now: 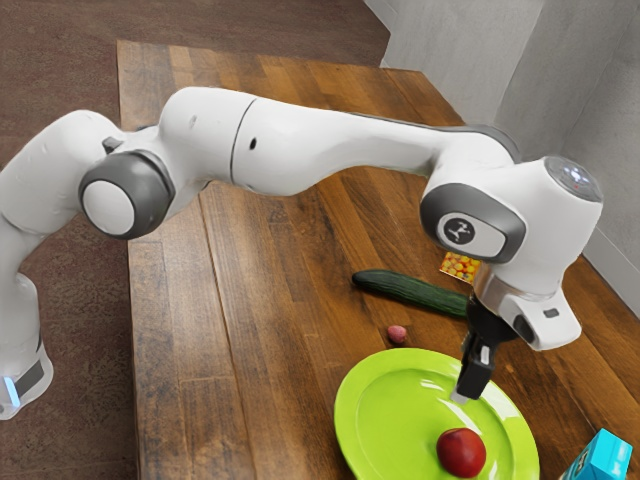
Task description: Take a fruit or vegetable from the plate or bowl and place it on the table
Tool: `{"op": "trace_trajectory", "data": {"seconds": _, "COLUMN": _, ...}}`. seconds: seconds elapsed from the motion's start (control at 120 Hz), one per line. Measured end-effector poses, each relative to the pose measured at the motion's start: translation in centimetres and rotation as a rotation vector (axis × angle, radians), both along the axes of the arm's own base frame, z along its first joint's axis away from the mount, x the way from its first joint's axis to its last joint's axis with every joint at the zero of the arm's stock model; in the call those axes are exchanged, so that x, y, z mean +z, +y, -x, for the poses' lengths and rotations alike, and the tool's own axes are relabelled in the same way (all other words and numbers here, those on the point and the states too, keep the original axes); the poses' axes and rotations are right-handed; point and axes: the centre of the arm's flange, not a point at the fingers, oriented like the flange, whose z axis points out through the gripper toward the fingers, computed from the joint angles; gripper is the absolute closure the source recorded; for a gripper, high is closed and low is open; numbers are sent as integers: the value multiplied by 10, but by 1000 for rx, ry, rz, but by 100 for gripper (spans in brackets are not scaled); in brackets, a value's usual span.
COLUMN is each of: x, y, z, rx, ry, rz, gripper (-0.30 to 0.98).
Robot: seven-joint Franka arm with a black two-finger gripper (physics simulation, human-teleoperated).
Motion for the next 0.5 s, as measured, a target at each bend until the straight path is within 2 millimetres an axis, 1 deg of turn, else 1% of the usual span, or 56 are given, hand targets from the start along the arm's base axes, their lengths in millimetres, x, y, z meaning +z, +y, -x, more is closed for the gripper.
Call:
{"op": "trace_trajectory", "data": {"seconds": 0.133, "x": -26, "y": -13, "z": 2, "rx": -18, "ry": 35, "rz": -18, "gripper": 0}}
{"op": "trace_trajectory", "data": {"seconds": 0.233, "x": -32, "y": -16, "z": 3, "rx": -22, "ry": 39, "rz": -19, "gripper": 0}}
{"op": "trace_trajectory", "data": {"seconds": 0.333, "x": -44, "y": -22, "z": 4, "rx": -31, "ry": 48, "rz": -13, "gripper": 0}}
{"op": "trace_trajectory", "data": {"seconds": 0.4, "x": -51, "y": -26, "z": -2, "rx": -31, "ry": 42, "rz": 5, "gripper": 0}}
{"op": "trace_trajectory", "data": {"seconds": 0.5, "x": -52, "y": -29, "z": -10, "rx": -28, "ry": 22, "rz": 31, "gripper": 0}}
